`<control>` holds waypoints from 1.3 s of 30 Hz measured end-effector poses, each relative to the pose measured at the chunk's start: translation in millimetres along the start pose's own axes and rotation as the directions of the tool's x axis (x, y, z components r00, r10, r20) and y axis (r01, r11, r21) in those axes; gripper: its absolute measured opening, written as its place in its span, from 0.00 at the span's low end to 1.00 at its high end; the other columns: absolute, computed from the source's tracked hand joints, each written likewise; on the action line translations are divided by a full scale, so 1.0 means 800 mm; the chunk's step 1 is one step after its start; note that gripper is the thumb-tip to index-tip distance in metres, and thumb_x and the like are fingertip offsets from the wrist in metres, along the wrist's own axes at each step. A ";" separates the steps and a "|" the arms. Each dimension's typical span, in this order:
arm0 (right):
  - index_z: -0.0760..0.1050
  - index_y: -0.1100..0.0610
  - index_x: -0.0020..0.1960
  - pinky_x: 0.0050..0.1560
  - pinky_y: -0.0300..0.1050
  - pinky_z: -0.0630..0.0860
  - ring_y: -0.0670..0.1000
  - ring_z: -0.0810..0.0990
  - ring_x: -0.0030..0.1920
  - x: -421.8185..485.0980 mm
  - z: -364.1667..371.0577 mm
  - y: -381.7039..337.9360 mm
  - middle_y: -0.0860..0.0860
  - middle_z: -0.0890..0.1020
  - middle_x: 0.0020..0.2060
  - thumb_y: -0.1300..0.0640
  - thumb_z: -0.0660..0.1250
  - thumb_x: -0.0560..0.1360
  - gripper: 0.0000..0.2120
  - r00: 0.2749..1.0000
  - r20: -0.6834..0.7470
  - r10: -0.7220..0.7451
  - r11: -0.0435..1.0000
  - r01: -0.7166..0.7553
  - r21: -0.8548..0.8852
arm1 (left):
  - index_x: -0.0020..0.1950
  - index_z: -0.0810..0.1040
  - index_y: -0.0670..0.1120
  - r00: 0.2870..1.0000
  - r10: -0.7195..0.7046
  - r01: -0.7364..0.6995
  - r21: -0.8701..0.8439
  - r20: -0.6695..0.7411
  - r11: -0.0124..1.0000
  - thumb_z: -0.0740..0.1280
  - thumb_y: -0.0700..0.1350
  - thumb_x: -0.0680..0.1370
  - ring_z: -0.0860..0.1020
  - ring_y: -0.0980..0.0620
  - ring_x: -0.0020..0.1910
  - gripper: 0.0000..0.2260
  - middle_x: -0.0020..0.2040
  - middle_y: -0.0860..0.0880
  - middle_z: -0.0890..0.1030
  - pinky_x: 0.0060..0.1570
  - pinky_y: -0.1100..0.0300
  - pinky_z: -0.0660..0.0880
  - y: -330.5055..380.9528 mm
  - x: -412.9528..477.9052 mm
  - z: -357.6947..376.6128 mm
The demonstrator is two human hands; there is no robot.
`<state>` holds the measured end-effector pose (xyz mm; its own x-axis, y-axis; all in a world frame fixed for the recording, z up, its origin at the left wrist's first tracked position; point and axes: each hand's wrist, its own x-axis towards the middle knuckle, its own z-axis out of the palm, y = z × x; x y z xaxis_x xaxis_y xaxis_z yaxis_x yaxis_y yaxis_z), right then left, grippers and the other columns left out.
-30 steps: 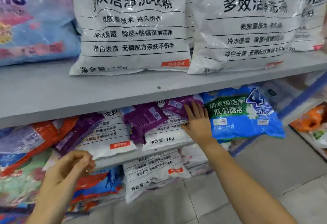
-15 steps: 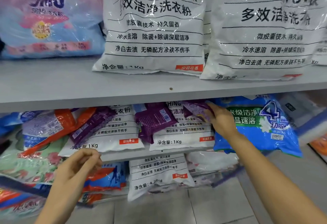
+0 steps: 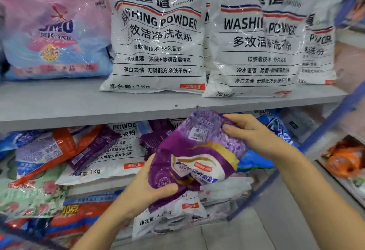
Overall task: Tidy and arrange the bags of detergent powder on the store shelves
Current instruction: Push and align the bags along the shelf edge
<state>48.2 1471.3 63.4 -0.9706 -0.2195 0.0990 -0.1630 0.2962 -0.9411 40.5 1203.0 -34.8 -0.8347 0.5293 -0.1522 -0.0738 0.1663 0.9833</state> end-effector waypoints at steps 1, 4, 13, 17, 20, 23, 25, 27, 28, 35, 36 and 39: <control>0.82 0.55 0.51 0.47 0.41 0.78 0.48 0.82 0.45 0.000 -0.003 -0.004 0.50 0.84 0.45 0.46 0.73 0.68 0.17 1.000 -0.007 0.012 0.994 -0.011 0.109 | 0.65 0.70 0.50 1.000 -0.011 0.011 -0.093 -0.005 0.996 0.81 0.64 0.46 0.82 0.55 0.51 0.50 0.53 0.53 0.83 0.49 0.63 0.77 0.002 0.000 0.000; 0.84 0.53 0.49 0.43 0.40 0.79 0.49 0.83 0.44 0.001 -0.010 -0.012 0.53 0.85 0.45 0.44 0.77 0.59 0.21 0.998 -0.029 0.060 0.959 -0.050 0.280 | 0.63 0.72 0.45 0.999 -0.031 0.036 -0.224 0.026 0.974 0.84 0.56 0.48 0.82 0.44 0.51 0.46 0.53 0.44 0.83 0.51 0.50 0.79 0.010 -0.004 -0.010; 0.85 0.57 0.37 0.30 0.40 0.79 0.50 0.84 0.33 -0.010 -0.010 -0.011 0.54 0.85 0.37 0.53 0.71 0.61 0.09 0.925 -0.223 0.308 0.766 -0.102 0.635 | 0.45 0.79 0.41 0.972 0.071 -0.163 -0.428 -0.223 0.889 0.80 0.63 0.49 0.78 0.47 0.33 0.35 0.36 0.43 0.81 0.34 0.59 0.76 0.065 0.007 -0.036; 0.85 0.56 0.39 0.34 0.45 0.81 0.51 0.85 0.36 -0.008 0.006 -0.017 0.54 0.86 0.39 0.48 0.84 0.41 0.28 0.935 -0.231 0.269 0.669 -0.009 0.743 | 0.57 0.82 0.44 0.996 0.071 -0.088 -0.783 -0.057 0.615 0.76 0.63 0.60 0.79 0.41 0.55 0.33 0.59 0.41 0.80 0.51 0.47 0.77 0.071 0.002 -0.008; 0.85 0.56 0.40 0.36 0.46 0.82 0.51 0.85 0.38 0.000 0.012 -0.014 0.54 0.86 0.41 0.47 0.84 0.36 0.34 0.927 -0.251 0.278 0.602 0.035 0.797 | 0.63 0.78 0.46 0.983 0.184 -0.130 -0.819 -0.031 0.559 0.81 0.53 0.59 0.77 0.41 0.61 0.34 0.63 0.41 0.78 0.53 0.48 0.78 0.077 -0.004 0.016; 0.85 0.57 0.45 0.42 0.53 0.81 0.53 0.85 0.41 0.003 0.008 -0.004 0.56 0.85 0.46 0.48 0.85 0.36 0.38 0.919 -0.254 0.303 0.548 0.050 0.835 | 0.61 0.75 0.46 0.968 0.156 -0.245 -0.604 -0.196 0.759 0.73 0.47 0.68 0.81 0.47 0.53 0.22 0.56 0.45 0.82 0.45 0.55 0.80 0.105 -0.006 0.010; 0.85 0.57 0.46 0.45 0.55 0.80 0.54 0.85 0.43 0.002 0.009 -0.006 0.56 0.85 0.47 0.48 0.85 0.39 0.36 0.922 -0.255 0.291 0.583 0.041 0.812 | 0.57 0.76 0.46 0.937 0.229 -0.326 -0.428 -0.262 0.843 0.69 0.43 0.71 0.82 0.50 0.49 0.16 0.51 0.48 0.84 0.42 0.60 0.79 0.135 -0.007 -0.008; 0.85 0.56 0.42 0.38 0.47 0.82 0.51 0.85 0.40 0.002 0.011 -0.017 0.55 0.85 0.43 0.51 0.83 0.46 0.25 0.924 -0.303 0.232 0.681 0.068 0.729 | 0.55 0.77 0.48 0.892 0.334 -0.420 -0.283 -0.303 0.862 0.69 0.43 0.71 0.83 0.53 0.47 0.13 0.48 0.51 0.85 0.43 0.63 0.78 0.174 -0.006 -0.025; 0.85 0.56 0.42 0.36 0.44 0.81 0.49 0.84 0.38 0.004 0.011 -0.024 0.53 0.85 0.41 0.53 0.81 0.52 0.19 0.922 -0.334 0.194 0.741 0.085 0.666 | 0.54 0.77 0.50 0.864 0.387 -0.464 -0.210 -0.322 0.861 0.67 0.43 0.72 0.83 0.55 0.46 0.11 0.47 0.53 0.85 0.42 0.64 0.78 0.193 -0.004 -0.032; 0.67 0.40 0.58 0.59 0.41 0.71 0.44 0.74 0.62 0.016 -0.006 -0.082 0.44 0.75 0.61 0.60 0.65 0.74 0.20 0.762 -0.617 -0.197 0.958 0.284 0.045 | 0.49 0.79 0.48 0.761 0.645 -0.550 0.465 -0.064 0.694 0.66 0.39 0.77 0.80 0.59 0.38 0.05 0.41 0.52 0.83 0.42 0.61 0.77 0.292 0.018 -0.066; 0.66 0.39 0.59 0.60 0.40 0.70 0.41 0.72 0.62 0.020 -0.003 -0.096 0.41 0.74 0.61 0.52 0.67 0.72 0.19 0.760 -0.586 -0.281 0.947 0.318 -0.041 | 0.51 0.80 0.45 0.772 0.635 -0.535 0.543 0.005 0.647 0.66 0.40 0.77 0.80 0.58 0.39 0.04 0.43 0.49 0.83 0.44 0.58 0.78 0.301 0.020 -0.066; 0.67 0.43 0.62 0.57 0.36 0.71 0.40 0.76 0.58 0.045 0.015 -0.130 0.43 0.78 0.57 0.43 0.69 0.68 0.25 0.832 -0.400 -0.385 0.923 0.345 -0.171 | 0.55 0.79 0.45 0.805 0.573 -0.488 0.724 0.157 0.487 0.65 0.43 0.79 0.81 0.52 0.45 0.08 0.48 0.48 0.83 0.48 0.51 0.77 0.330 0.020 -0.060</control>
<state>32.1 1421.5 161.1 -0.8156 0.0758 0.5737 -0.5151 0.3565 -0.7795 -18.6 1215.0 226.9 -0.6283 0.6516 0.4250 0.7666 0.4254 0.4811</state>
